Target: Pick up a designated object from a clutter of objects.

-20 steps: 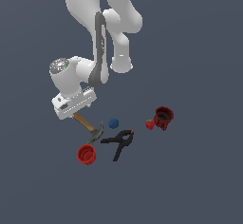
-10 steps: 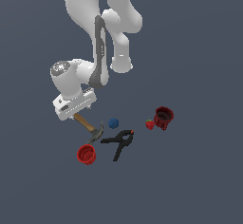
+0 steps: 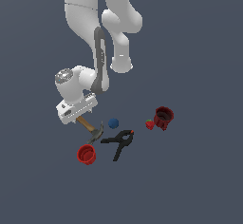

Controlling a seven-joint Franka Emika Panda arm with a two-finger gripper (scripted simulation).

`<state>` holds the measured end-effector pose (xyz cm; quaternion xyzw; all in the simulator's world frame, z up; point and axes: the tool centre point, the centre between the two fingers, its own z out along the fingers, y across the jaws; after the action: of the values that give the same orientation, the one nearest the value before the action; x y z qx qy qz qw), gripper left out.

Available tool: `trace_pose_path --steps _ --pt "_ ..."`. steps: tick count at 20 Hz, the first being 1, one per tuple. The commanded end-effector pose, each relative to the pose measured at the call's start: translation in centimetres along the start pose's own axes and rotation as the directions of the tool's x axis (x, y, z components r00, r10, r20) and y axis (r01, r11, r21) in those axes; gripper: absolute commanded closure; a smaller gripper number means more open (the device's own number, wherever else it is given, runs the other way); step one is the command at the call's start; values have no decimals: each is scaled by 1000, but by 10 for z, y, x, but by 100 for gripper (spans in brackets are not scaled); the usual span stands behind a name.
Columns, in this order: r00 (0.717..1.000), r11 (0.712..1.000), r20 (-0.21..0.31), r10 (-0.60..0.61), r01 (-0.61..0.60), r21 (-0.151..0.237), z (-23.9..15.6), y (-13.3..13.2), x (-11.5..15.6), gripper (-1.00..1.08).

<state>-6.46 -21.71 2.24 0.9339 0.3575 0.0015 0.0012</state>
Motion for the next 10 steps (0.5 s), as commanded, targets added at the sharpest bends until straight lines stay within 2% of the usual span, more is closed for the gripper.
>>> trace_pose_path --steps 1,2,3,10 --pt "1000 1000 2 1 -1 3 6 -1 -1 -92" --pt "1000 1000 2 1 -1 3 6 -1 -1 -92" --pt "1000 1000 2 1 -1 3 6 -1 -1 108" --pt "1000 1000 2 1 -1 3 6 -1 -1 108"
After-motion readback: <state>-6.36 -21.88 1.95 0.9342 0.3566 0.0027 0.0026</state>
